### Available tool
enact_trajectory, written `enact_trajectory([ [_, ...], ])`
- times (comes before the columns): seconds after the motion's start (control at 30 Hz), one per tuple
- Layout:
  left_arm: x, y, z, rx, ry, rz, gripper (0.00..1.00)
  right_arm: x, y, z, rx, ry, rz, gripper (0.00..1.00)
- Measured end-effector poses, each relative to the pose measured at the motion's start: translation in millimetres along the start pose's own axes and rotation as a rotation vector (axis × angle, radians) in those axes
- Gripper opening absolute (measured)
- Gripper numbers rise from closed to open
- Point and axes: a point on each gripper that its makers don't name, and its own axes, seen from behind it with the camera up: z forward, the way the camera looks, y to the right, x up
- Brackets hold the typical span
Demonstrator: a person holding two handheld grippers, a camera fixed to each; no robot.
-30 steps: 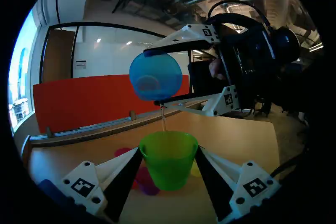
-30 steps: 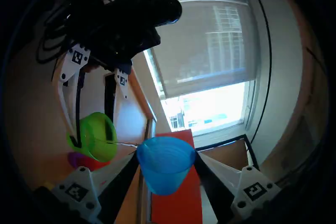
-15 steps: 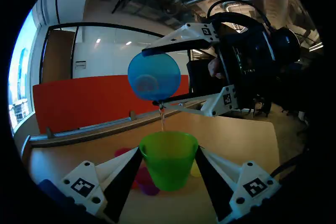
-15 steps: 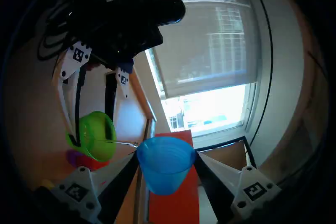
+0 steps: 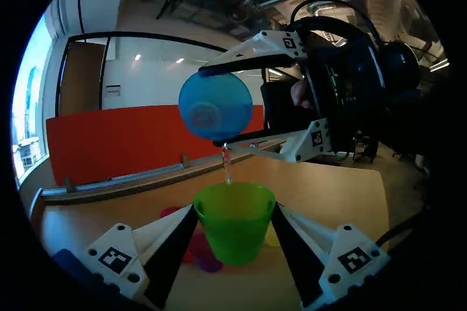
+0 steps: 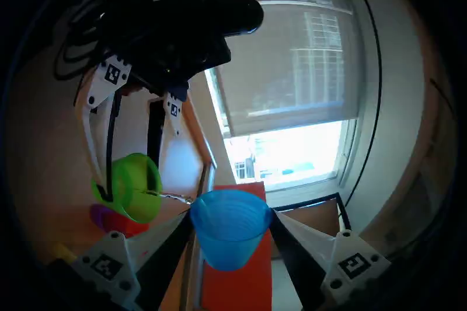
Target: Pour water
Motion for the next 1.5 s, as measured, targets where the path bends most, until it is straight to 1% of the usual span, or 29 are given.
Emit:
enact_trajectory([
  [0.67,1,-0.9,-0.9,0.004,0.002,0.003,0.87,2,-3,-2.8,0.002,-0.006,-0.058,0.93],
  [0.87,2,-1.1,-1.5,0.005,0.004,0.005,0.86,2,-3,-2.9,0.003,-0.004,-0.066,0.93],
  [1.5,3,0.4,-1.9,0.004,0.007,0.008,0.87,-11,1,-2.0,-0.007,-0.014,-0.107,0.93],
])
